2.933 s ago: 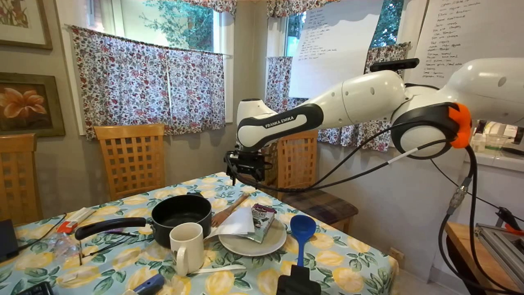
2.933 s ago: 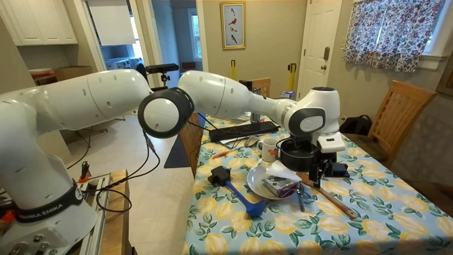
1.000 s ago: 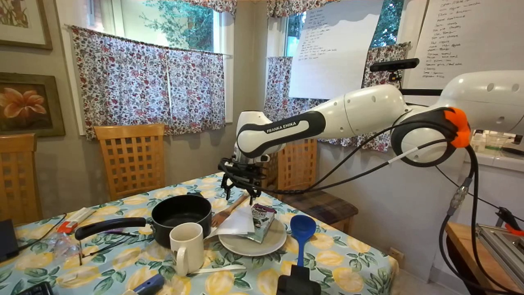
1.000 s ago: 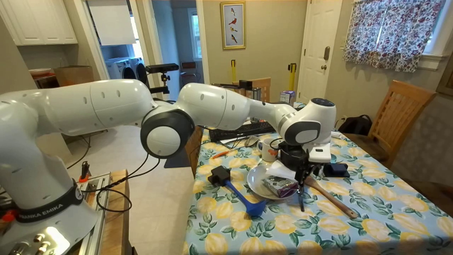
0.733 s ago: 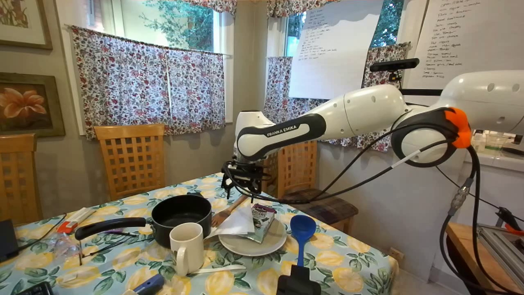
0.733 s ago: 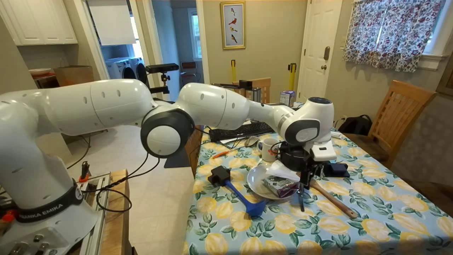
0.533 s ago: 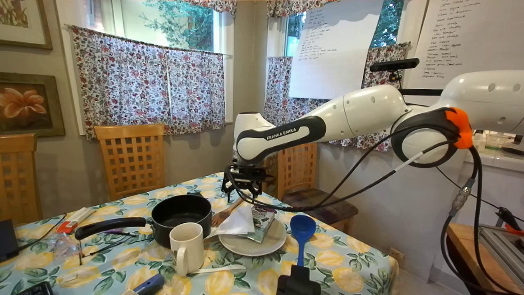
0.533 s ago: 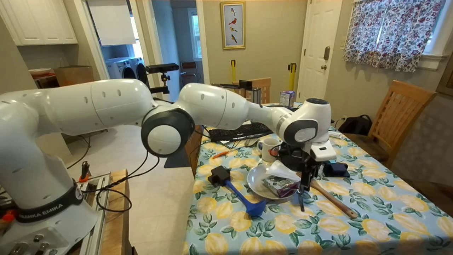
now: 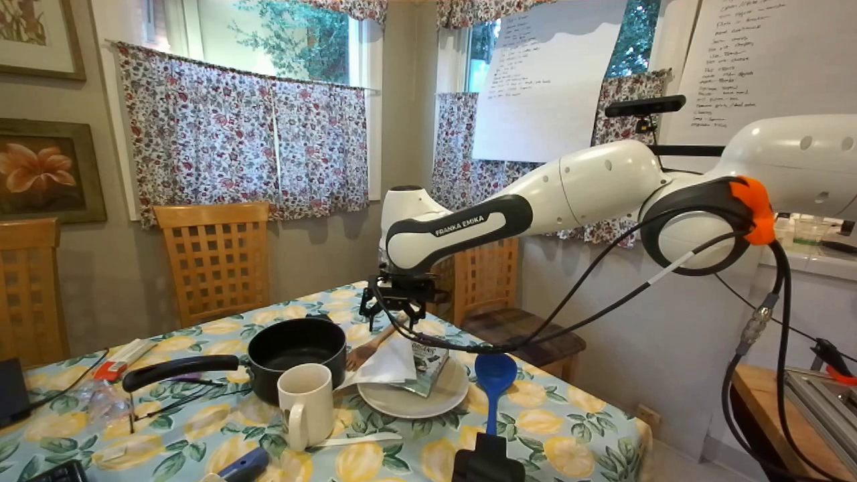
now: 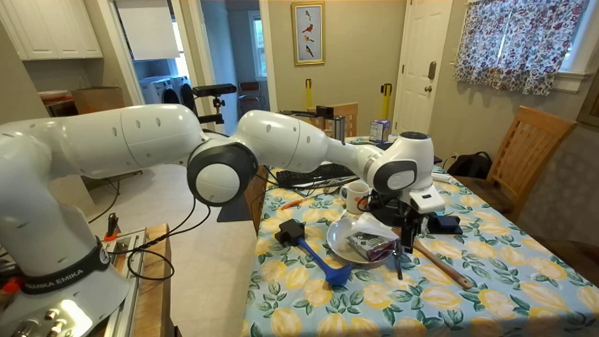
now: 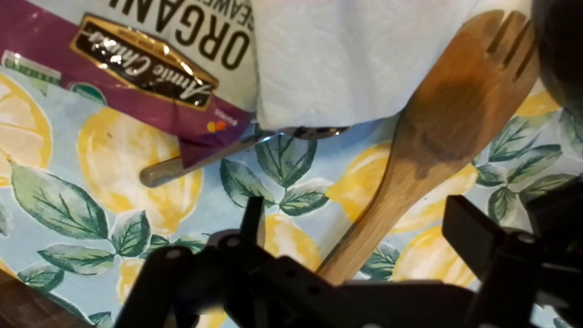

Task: Put the black pot on the table.

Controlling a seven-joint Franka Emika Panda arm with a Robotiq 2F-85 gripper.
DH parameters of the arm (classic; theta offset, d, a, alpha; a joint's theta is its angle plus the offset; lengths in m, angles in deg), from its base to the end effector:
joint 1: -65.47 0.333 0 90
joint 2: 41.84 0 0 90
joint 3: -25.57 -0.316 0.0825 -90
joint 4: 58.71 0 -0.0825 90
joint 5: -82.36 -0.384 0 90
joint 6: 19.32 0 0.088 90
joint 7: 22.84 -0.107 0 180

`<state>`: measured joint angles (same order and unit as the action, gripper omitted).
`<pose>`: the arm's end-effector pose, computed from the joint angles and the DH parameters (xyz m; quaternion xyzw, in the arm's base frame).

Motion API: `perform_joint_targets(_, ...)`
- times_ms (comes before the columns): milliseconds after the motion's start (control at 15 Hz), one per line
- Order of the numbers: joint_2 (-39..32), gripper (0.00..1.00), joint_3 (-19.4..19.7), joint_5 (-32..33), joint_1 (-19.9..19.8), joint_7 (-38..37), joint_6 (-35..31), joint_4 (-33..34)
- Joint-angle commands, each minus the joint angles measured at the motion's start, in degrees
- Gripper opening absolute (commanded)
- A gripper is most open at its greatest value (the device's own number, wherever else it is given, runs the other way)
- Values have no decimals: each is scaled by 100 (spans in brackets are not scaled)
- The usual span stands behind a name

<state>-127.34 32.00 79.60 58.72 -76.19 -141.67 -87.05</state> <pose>0.7996 -0.1256 0.1047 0.8568 -0.5090 0.0825 0.0024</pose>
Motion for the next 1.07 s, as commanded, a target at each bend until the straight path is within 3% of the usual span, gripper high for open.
perform_joint_targets(0,0,100,-36,40,-14,-6,26,29)
perform_joint_targets(467,-3,100,-154,-98,18,-537,-948,-263)
perform_joint_targets(1000,-22,100,-28,-78,-27,-1215,-1053,-578)
